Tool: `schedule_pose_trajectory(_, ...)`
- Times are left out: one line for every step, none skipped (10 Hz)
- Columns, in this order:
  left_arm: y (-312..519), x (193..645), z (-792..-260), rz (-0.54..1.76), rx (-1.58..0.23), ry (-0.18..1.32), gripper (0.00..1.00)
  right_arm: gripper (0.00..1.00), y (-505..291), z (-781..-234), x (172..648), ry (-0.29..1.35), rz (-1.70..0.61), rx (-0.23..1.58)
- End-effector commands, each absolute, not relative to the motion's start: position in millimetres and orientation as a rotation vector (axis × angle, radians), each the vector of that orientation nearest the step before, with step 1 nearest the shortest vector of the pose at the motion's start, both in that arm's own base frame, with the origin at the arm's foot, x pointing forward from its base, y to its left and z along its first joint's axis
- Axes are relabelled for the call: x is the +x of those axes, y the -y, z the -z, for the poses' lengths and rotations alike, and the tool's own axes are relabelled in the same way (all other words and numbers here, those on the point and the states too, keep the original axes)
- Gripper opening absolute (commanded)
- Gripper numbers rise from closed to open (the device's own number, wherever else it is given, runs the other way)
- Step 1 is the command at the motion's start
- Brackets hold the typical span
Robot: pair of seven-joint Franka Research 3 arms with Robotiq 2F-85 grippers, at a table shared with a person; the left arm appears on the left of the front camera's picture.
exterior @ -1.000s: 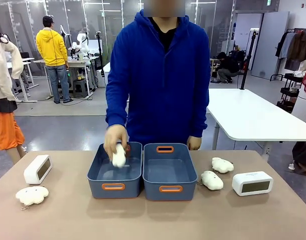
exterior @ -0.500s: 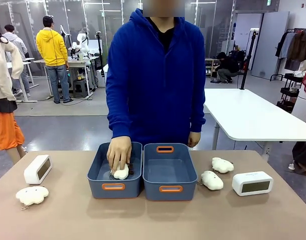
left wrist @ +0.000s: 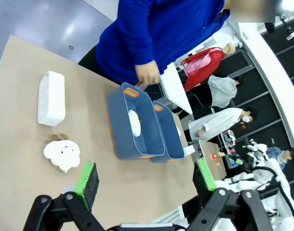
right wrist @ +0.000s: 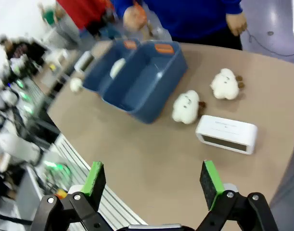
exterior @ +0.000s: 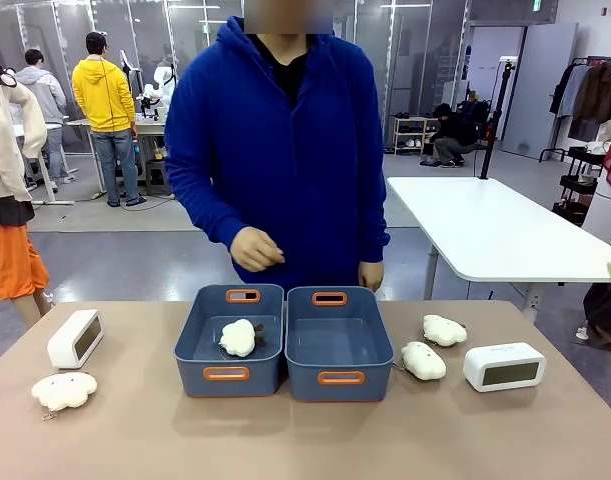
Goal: Sort the digital clocks into the basket.
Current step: Pick up the Digital clock from the table and place it into the empty Plastic storage basket.
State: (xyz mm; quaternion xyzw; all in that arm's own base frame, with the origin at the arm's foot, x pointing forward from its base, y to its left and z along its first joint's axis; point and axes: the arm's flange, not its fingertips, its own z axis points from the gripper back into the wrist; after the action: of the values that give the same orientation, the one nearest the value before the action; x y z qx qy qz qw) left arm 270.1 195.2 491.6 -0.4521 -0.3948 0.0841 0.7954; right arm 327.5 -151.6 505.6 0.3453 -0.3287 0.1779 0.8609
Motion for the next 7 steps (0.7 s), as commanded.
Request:
schedule_pose_trajectory(-194.6, 271.6, -492.0, -0.171, -0.986, 0.85, 1.0, 1.0, 118.1, -505.6, 351.3, 0.681, -0.695, 0.39)
schedule_pose_trajectory(-194.6, 271.6, -492.0, -0.171, -0.986, 0.85, 1.0, 1.0, 96.0, -505.5, 365.8, 0.639, -0.811, 0.307)
schedule_pose_trajectory(-194.6, 271.6, -492.0, -0.171, -0.986, 0.85, 1.0, 1.0, 71.4, -497.2, 379.0, 0.584, -0.932, 0.212)
schedule_pose_trajectory(-194.6, 271.6, -492.0, -0.171, -0.986, 0.85, 1.0, 1.0, 44.2, -484.8, 392.5, 0.565, -1.064, 0.119)
schedule_pose_trajectory(-194.6, 271.6, -492.0, -0.171, -0.986, 0.85, 1.0, 1.0, 23.4, -473.2, 401.8, 0.527, -1.163, 0.048)
schedule_pose_trajectory(-194.6, 271.6, -492.0, -0.171, -0.986, 0.85, 1.0, 1.0, 6.3, -462.7, 411.3, 0.473, -1.25, -0.004)
schedule_pose_trajectory(-194.6, 271.6, -492.0, -0.171, -0.986, 0.85, 1.0, 1.0, -5.7, -454.9, 421.3, 0.425, -1.307, -0.032)
